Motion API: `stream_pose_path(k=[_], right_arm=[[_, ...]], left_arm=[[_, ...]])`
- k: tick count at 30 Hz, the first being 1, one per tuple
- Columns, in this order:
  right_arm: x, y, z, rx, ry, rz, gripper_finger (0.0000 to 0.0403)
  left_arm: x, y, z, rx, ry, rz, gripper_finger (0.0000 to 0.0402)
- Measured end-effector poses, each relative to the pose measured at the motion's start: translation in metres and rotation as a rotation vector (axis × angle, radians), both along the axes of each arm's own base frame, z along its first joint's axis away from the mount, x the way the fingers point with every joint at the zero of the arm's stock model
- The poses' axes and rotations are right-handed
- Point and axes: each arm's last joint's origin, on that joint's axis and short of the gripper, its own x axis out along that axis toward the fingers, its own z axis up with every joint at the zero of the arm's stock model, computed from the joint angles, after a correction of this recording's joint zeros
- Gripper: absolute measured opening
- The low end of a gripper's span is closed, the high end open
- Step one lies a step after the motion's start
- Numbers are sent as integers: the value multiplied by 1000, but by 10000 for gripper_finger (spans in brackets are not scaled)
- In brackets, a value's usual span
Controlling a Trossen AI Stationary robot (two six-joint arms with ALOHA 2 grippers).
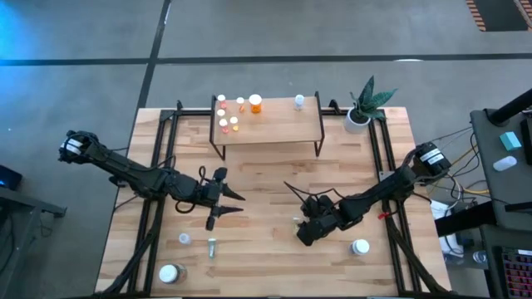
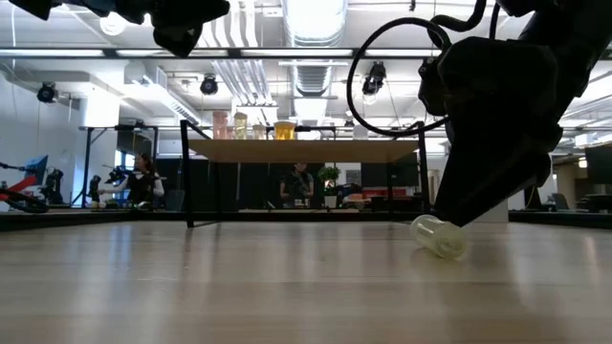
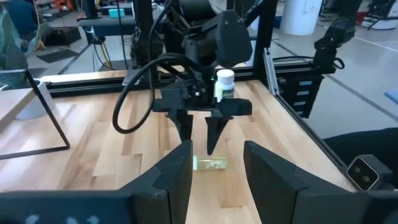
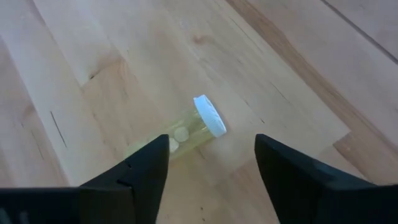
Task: Pick and place medicine bottles onto shelf by color
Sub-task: Put the yellow pill bottle on the shelf
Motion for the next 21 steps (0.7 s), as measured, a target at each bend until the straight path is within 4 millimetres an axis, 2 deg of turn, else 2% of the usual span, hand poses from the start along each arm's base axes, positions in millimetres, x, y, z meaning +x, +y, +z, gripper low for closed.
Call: stream_pose_path(k=[9,21], right_arm=[[5,-11,0,33,-23,-134,307],[4,-6,0,61,-23,-137,300]], left_arm=[[1,0,-2,3,7,0,128],[1,-1,-2,-3,10,-12,128]])
